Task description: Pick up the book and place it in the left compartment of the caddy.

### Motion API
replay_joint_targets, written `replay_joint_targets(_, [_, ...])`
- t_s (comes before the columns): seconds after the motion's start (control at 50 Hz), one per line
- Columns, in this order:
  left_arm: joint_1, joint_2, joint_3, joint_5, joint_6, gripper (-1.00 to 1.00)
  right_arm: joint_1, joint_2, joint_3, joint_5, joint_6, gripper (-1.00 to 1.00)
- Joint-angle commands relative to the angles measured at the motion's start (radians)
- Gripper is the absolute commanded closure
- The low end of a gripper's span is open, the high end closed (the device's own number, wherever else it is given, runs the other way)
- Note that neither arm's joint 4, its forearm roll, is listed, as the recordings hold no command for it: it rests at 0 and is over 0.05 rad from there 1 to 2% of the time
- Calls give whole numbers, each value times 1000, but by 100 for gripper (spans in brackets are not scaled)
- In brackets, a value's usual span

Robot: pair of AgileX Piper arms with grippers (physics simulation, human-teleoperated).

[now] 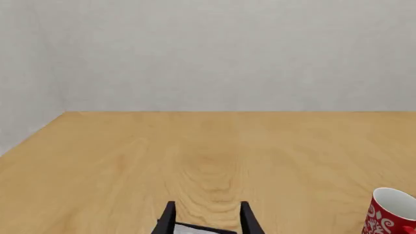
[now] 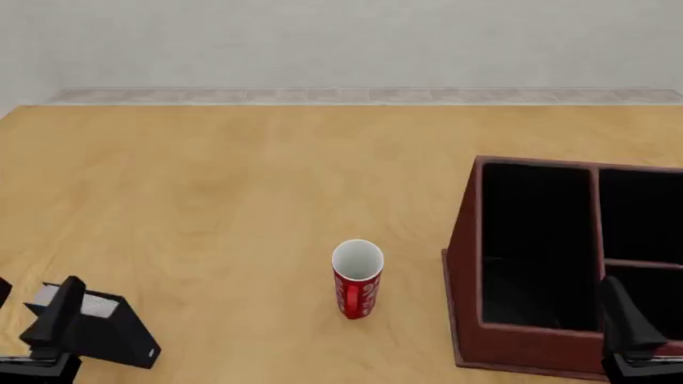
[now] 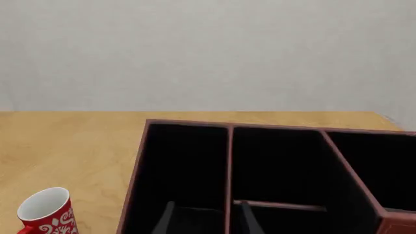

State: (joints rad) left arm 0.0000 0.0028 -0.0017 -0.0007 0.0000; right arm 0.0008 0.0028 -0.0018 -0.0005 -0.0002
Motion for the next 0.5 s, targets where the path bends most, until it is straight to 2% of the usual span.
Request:
replay_joint_targets(0.02, [0,4,-3,-1,0,-100,5,6,0,1,-6,-100])
replay_joint_targets(0.5, [0,4,-3,-1,0,-100,45,-1,-19,25,-20,-100])
